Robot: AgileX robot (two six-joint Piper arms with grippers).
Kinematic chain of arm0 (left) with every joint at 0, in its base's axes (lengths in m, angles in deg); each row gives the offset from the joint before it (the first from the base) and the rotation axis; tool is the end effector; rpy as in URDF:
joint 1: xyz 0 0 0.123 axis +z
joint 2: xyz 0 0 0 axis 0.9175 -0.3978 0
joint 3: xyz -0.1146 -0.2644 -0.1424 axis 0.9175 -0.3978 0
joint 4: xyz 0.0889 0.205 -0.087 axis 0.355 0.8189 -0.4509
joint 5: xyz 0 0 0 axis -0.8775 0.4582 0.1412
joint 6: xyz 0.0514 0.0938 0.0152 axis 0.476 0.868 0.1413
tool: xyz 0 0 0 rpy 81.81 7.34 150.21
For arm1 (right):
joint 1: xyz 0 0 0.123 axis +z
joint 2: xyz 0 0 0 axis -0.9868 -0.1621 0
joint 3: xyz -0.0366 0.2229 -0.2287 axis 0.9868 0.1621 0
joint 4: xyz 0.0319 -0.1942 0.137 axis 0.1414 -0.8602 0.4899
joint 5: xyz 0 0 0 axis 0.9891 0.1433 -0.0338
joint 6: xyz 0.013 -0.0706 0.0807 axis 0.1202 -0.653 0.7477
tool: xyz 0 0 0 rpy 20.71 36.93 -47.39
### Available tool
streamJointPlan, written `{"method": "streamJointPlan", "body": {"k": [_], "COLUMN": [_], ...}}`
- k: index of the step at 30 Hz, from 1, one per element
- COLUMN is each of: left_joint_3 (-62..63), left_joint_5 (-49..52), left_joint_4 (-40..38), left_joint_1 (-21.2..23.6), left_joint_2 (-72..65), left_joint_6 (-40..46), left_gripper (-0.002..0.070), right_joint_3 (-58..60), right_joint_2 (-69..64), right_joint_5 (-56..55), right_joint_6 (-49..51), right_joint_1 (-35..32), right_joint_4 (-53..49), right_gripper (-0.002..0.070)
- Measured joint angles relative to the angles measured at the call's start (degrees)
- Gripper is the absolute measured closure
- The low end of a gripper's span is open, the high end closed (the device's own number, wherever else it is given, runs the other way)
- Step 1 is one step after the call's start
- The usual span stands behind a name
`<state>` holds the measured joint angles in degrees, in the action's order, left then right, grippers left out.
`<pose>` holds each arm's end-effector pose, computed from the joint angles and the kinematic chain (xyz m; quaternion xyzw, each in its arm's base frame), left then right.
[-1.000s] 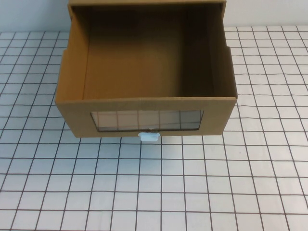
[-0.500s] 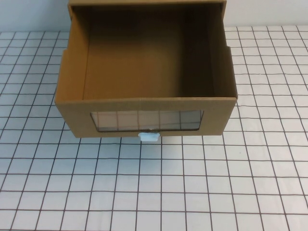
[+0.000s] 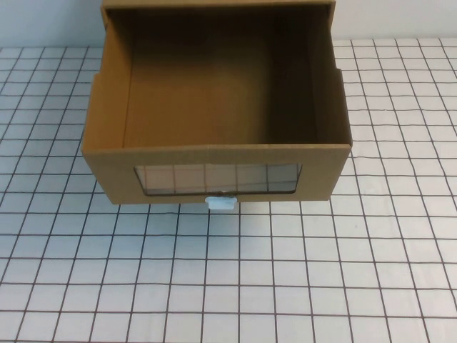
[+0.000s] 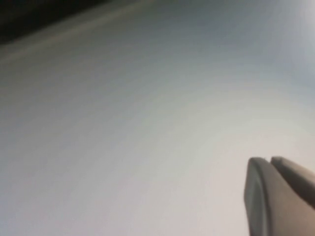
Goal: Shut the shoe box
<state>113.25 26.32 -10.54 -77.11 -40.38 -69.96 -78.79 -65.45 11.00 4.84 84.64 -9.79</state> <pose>-0.0991 0.0189 0.4776 0.0336 0.2985 -0.0622 0.9518 -0.0734 -0.0019 0.4955 0.0365 0.3356 0.2088 0.9179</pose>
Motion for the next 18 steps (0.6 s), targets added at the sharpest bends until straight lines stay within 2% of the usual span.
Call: {"method": "streamJointPlan", "body": {"k": [3, 7, 12, 18], "left_joint_3": [2.9, 3.2, 2.2, 2.1], "left_joint_5": [12.2, 21.5, 23.4, 28.5], "left_joint_4": [0.0, 1.8, 3.8, 2.9], "left_joint_1": [0.0, 0.0, 0.0, 0.0], "left_joint_2": [-4.5, -9.6, -13.8, -17.8], "left_joint_6": [0.0, 0.0, -0.1, -2.6], "left_gripper": [0.068, 0.068, 0.068, 0.068], "right_joint_3": [-0.8, -0.8, -0.6, -0.6], "right_joint_2": [-4.2, -9.3, -12.7, -12.9], "right_joint_5": [7.5, 20.5, 35.4, 41.6], "right_joint_6": [0.0, -1.0, -4.7, -5.6], "right_joint_1": [0.0, 0.0, 0.0, 0.0], "right_joint_4": [0.0, -0.5, -1.5, -0.2], "right_gripper": [0.0689, 0.0689, 0.0689, 0.0689]}}
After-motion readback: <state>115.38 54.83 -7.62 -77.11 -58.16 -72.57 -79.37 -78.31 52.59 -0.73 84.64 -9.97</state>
